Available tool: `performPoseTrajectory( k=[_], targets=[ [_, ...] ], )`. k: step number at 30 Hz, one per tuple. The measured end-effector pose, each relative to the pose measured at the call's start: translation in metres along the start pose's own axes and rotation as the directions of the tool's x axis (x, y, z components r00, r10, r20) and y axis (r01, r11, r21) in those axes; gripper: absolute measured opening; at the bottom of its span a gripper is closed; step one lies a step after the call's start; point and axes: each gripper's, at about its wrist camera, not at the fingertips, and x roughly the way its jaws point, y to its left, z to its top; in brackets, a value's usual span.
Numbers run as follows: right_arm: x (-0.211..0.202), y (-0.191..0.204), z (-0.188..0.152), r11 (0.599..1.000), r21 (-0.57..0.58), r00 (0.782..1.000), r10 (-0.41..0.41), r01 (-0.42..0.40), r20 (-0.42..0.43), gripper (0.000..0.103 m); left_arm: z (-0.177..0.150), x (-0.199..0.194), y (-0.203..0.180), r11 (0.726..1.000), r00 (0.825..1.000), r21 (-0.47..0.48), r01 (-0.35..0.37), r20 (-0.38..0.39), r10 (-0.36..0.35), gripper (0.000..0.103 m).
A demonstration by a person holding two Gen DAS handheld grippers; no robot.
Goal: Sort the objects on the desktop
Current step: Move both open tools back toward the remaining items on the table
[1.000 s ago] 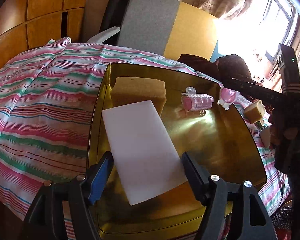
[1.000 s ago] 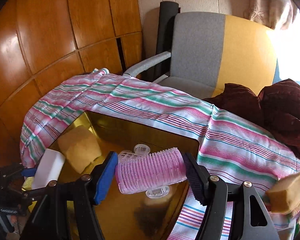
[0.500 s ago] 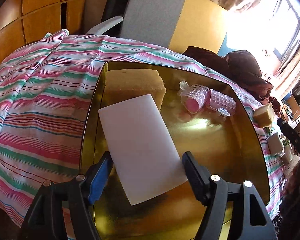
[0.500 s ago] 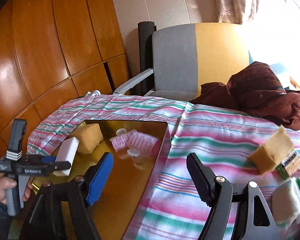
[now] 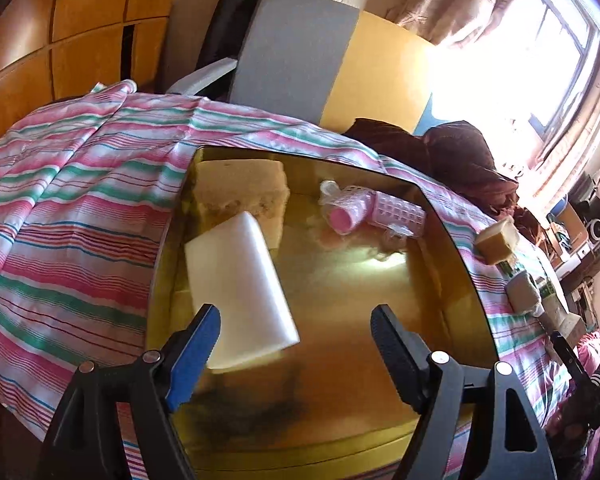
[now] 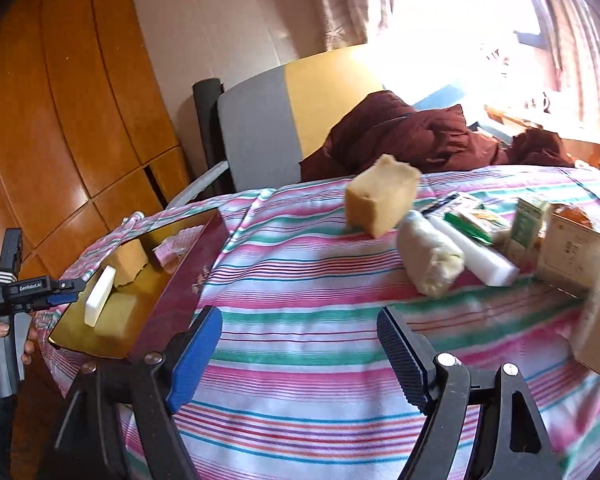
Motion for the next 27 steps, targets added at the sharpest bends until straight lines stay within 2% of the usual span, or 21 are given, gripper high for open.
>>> performPoseTrajectory(
  k=[4, 7, 11, 15, 16, 19, 23, 27],
  targets=[
    [-0.028, -0.031, -0.01, 0.995, 0.07, 0.995, -0.081, 0.078, 0.049, 0.083, -0.015, -0.009, -0.049, 0.991, 0.996, 0.106, 0.081, 0.028, -0.084, 0.079],
    [-0.048, -0.053, -0.017, 0.983, 0.12, 0.986, -0.149, 0.139, 0.076, 0.087, -0.026, -0.01, -0.088, 0.97, 0.988, 0.189, 0.15, 0.016, -0.156, 0.079],
    [-0.074, -0.086, -0.021, 0.957, 0.21, 0.965, -0.229, 0.2, 0.127, 0.087, -0.051, -0.005, -0.141, 0.924, 0.97, 0.298, 0.241, -0.049, -0.237, 0.079],
    [-0.098, -0.113, -0.02, 0.926, 0.289, 0.935, -0.303, 0.243, 0.186, 0.09, -0.076, 0.01, -0.183, 0.881, 0.951, 0.36, 0.308, -0.144, -0.273, 0.079],
    [-0.103, -0.118, -0.021, 0.92, 0.301, 0.928, -0.317, 0.251, 0.195, 0.09, -0.081, 0.013, -0.191, 0.875, 0.951, 0.375, 0.307, -0.15, -0.269, 0.081],
    [-0.111, -0.133, -0.027, 0.901, 0.34, 0.914, -0.35, 0.268, 0.205, 0.091, -0.089, 0.013, -0.211, 0.869, 0.97, 0.431, 0.241, -0.115, -0.212, 0.084],
    [-0.116, -0.151, -0.035, 0.872, 0.403, 0.901, -0.382, 0.277, 0.207, 0.091, -0.083, 0.008, -0.224, 0.858, 0.963, 0.438, 0.269, -0.104, -0.249, 0.084],
    [-0.121, -0.163, -0.041, 0.843, 0.454, 0.878, -0.423, 0.289, 0.224, 0.091, -0.079, 0.006, -0.255, 0.814, 0.949, 0.49, 0.311, -0.11, -0.296, 0.084]
  ],
)
